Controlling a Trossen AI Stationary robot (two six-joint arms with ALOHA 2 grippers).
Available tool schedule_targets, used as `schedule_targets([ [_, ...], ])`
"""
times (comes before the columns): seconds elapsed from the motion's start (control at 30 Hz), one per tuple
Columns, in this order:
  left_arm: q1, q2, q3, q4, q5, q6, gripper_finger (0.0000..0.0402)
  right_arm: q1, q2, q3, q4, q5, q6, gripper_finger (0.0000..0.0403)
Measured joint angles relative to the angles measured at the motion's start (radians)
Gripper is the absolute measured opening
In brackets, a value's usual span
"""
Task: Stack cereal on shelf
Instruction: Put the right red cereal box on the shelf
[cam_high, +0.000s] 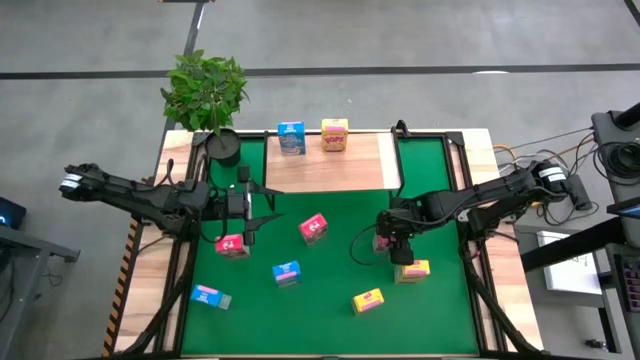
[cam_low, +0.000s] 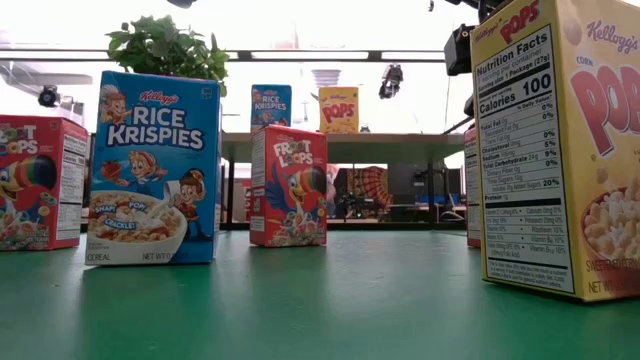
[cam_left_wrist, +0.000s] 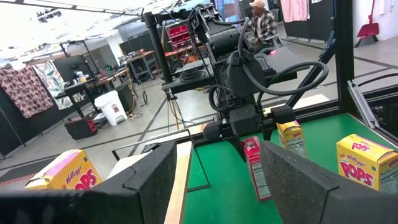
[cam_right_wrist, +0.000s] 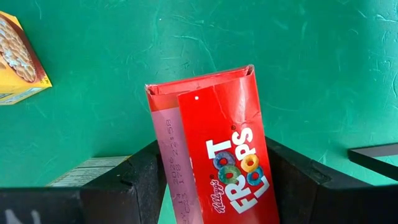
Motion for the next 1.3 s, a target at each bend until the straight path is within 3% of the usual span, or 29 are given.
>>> schedule_targets([
  [0.8, 0.0, 0.0, 0.0, 0.0, 0.0, -0.001, 0.0215, 0.0, 0.0, 0.0, 0.005, 0.0, 0.0, 0.0215],
  [1.3, 0.0, 0.0, 0.0, 0.0, 0.0, -0.011, 0.0215, 0.0, 0.0, 0.0, 0.006, 0.0, 0.0, 0.0195],
])
